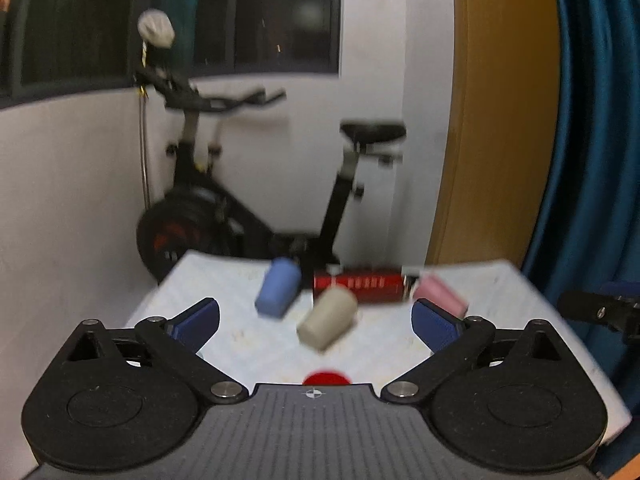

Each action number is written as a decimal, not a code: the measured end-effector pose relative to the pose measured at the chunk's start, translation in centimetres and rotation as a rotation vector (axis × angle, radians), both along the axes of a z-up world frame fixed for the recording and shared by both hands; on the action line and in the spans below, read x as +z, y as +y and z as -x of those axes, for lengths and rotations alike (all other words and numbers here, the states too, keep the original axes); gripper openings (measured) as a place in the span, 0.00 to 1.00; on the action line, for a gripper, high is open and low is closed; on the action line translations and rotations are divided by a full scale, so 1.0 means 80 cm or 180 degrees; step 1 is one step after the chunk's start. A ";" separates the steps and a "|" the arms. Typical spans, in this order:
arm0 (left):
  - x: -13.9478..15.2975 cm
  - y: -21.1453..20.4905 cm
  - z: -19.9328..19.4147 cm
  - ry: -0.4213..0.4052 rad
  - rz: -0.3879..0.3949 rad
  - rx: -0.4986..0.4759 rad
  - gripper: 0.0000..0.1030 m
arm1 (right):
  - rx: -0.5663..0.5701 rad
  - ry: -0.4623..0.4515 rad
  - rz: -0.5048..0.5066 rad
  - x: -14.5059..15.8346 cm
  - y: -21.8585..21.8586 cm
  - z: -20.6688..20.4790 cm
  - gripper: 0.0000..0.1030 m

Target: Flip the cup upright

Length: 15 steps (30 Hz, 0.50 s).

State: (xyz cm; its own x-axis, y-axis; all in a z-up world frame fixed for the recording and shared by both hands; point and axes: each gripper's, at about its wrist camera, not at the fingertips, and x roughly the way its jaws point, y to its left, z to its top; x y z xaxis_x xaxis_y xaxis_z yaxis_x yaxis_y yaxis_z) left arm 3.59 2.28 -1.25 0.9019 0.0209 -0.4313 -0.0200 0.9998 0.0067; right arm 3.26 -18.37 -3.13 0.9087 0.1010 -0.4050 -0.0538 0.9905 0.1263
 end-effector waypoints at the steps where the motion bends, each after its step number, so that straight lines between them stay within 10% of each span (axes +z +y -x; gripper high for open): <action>1: 0.008 0.000 0.006 -0.0062 0.0025 0.0020 1.00 | 0.0005 -0.0047 0.0013 0.009 0.001 0.006 1.00; 15: 0.060 -0.013 0.058 -0.0580 -0.0013 0.0183 1.00 | 0.0071 -0.0535 0.0146 0.077 0.015 0.069 1.00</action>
